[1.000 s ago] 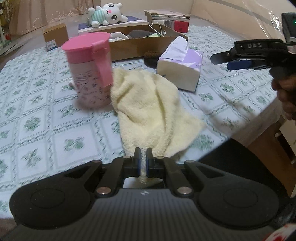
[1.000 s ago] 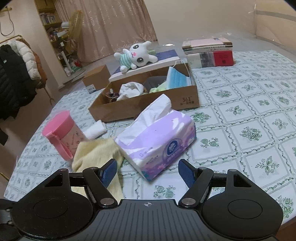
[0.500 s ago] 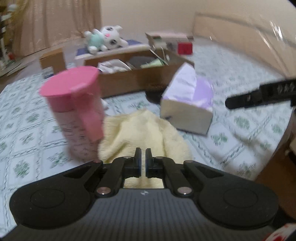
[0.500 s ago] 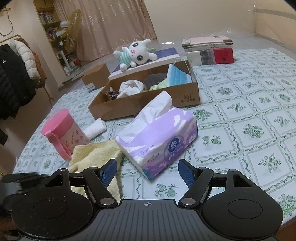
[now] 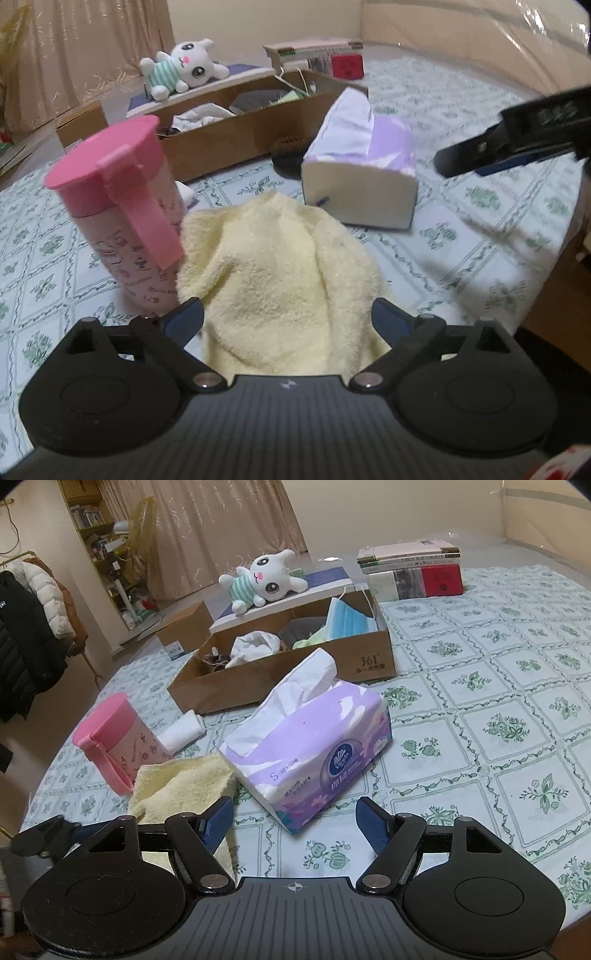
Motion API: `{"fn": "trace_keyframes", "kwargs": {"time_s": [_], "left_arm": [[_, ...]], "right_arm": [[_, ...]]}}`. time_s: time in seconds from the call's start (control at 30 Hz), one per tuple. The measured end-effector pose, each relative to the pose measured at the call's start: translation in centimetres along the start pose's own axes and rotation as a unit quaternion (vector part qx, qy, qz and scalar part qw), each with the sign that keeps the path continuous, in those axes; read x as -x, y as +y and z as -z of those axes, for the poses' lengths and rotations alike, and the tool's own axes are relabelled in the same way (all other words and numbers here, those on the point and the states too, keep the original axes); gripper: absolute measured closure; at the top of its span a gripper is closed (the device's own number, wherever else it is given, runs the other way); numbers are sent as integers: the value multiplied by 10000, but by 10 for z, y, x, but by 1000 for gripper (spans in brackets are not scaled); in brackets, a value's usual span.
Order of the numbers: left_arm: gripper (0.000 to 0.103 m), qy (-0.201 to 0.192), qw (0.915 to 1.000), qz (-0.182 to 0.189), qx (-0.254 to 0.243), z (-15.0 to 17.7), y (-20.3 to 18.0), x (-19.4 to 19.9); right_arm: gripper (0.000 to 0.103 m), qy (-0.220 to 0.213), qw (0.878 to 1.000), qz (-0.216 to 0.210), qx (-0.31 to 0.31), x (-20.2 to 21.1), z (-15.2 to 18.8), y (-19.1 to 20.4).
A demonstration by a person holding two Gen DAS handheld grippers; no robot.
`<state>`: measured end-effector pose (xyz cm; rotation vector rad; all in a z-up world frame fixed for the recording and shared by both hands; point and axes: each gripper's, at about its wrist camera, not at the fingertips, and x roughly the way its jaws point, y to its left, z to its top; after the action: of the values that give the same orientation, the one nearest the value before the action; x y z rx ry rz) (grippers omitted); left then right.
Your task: Organize soft objects
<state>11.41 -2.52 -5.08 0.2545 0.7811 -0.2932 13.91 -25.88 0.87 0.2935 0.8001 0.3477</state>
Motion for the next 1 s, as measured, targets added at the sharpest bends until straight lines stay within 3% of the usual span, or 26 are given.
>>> {"fn": "trace_keyframes", "kwargs": {"time_s": [0.23, 0.33, 0.5, 0.7, 1.0], "left_arm": [[9, 421, 9990, -98, 91, 2, 6, -30], [24, 452, 9988, -28, 192, 4, 9, -27], [85, 483, 9986, -113, 165, 1, 9, -16], [89, 293, 9991, 106, 298, -9, 14, 9], [89, -476, 9980, 329, 263, -71, 31, 61]], "right_arm": [[30, 10, 10000, 29, -17, -2, -1, -3], [30, 25, 10000, 25, -17, -4, -1, -3], [30, 27, 10000, -30, 39, -5, 0, 2], [30, -89, 9999, -73, 112, 5, -3, 8], [30, -354, 9953, -228, 876, 15, -40, 24]]}}
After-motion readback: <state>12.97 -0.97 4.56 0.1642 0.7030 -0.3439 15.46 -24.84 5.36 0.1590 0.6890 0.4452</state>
